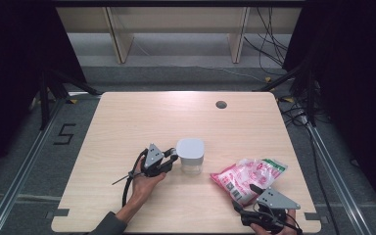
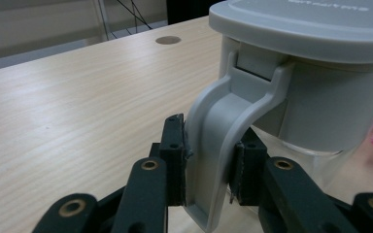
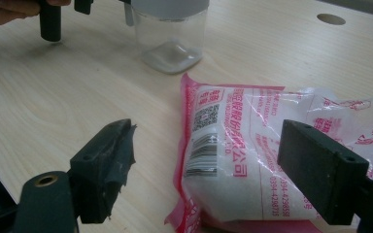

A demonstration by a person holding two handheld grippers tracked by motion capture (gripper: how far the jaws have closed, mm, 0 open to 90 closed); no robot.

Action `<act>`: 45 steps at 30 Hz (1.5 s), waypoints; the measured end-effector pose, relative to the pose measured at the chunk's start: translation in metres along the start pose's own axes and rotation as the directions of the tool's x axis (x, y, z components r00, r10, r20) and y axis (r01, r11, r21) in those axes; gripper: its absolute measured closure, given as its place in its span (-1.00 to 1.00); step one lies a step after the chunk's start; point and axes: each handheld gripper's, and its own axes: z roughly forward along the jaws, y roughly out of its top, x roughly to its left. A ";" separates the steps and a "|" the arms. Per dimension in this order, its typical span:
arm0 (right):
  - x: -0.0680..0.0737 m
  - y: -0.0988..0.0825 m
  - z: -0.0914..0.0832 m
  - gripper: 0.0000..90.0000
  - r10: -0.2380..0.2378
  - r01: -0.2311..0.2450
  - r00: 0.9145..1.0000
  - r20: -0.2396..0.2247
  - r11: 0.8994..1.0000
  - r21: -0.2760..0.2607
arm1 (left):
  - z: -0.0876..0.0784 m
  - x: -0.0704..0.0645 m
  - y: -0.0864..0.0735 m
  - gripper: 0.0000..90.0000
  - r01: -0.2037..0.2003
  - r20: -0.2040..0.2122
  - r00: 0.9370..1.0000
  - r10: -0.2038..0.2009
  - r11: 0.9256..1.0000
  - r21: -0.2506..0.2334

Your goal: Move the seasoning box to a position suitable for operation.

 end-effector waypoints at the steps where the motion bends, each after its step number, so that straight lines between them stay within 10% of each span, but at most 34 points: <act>1: 0.000 0.000 0.000 -0.52 -0.003 0.003 1.000 0.001 1.000 0.000 | -0.002 -0.001 0.000 0.58 -0.009 0.001 1.000 0.008 1.000 0.009; 30: -0.001 -0.001 -0.001 -0.52 0.015 -0.015 1.000 0.004 1.000 0.006 | -0.011 -0.003 0.000 0.52 0.057 0.013 0.998 -0.058 0.998 0.030; 44: -0.005 -0.002 -0.002 -0.52 0.003 -0.003 1.000 0.016 1.000 0.004 | -0.029 -0.007 0.011 -0.19 0.042 0.085 0.995 -0.052 0.992 0.117; 45: -0.002 -0.002 -0.003 -0.52 0.055 -0.055 0.998 0.017 0.998 0.008 | -0.030 -0.007 0.012 -0.20 0.032 0.084 0.996 -0.042 0.992 0.123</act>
